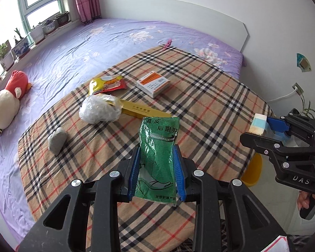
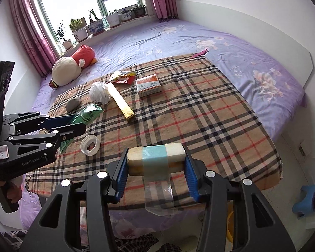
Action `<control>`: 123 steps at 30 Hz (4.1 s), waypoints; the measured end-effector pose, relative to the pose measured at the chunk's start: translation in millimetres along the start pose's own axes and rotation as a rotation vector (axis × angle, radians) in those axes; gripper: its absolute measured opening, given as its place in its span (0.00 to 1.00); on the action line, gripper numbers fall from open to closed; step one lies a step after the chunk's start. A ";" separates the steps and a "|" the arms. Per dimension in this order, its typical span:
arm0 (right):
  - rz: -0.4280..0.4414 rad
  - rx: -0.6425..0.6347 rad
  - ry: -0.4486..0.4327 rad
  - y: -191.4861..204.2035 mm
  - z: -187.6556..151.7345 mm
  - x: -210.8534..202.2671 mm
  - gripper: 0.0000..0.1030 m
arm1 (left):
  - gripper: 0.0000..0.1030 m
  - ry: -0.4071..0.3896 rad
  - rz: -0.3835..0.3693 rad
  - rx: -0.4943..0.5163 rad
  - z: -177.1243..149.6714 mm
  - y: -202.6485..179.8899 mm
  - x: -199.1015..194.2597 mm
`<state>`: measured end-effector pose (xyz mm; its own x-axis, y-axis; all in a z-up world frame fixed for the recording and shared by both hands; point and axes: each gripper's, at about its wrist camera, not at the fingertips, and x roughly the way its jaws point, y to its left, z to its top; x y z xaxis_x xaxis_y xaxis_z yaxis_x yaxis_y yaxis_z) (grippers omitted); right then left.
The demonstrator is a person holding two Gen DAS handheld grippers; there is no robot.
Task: Collect trash
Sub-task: 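Carry the soap bar and green packet with both tools over the yellow bin, then open both tools to drop the soap bar and green packet into the bin, then move both open tools back over the plaid cloth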
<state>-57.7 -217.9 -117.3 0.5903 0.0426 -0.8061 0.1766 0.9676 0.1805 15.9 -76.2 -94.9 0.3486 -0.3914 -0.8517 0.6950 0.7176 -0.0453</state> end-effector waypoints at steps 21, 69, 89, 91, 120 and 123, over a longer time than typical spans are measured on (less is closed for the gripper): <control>-0.196 0.300 -0.065 -123.2 -81.8 -86.9 0.48 | 0.30 0.016 -0.231 0.375 20.8 -177.4 16.8; -0.136 0.518 0.271 -377.7 -291.5 36.7 0.48 | 0.30 0.436 -0.340 0.709 -58.6 -429.0 263.4; -0.130 0.488 0.287 -394.9 -307.4 68.3 0.63 | 0.57 0.447 -0.313 0.674 -62.0 -436.6 292.6; -0.131 0.486 0.288 -394.7 -305.8 68.8 0.63 | 0.57 0.445 -0.314 0.680 -61.7 -437.3 291.7; -0.202 0.467 0.167 -349.6 -252.6 -25.6 0.63 | 0.57 0.281 -0.309 0.614 -19.1 -404.9 187.2; -0.210 0.449 0.140 -334.6 -242.0 -42.3 0.63 | 0.57 0.252 -0.304 0.584 -15.0 -392.5 164.7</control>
<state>-332.3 -483.2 -280.0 0.4004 -0.0785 -0.9130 0.6192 0.7576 0.2064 -208.9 -413.6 -225.2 -0.0213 -0.3297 -0.9438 0.9870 0.1436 -0.0724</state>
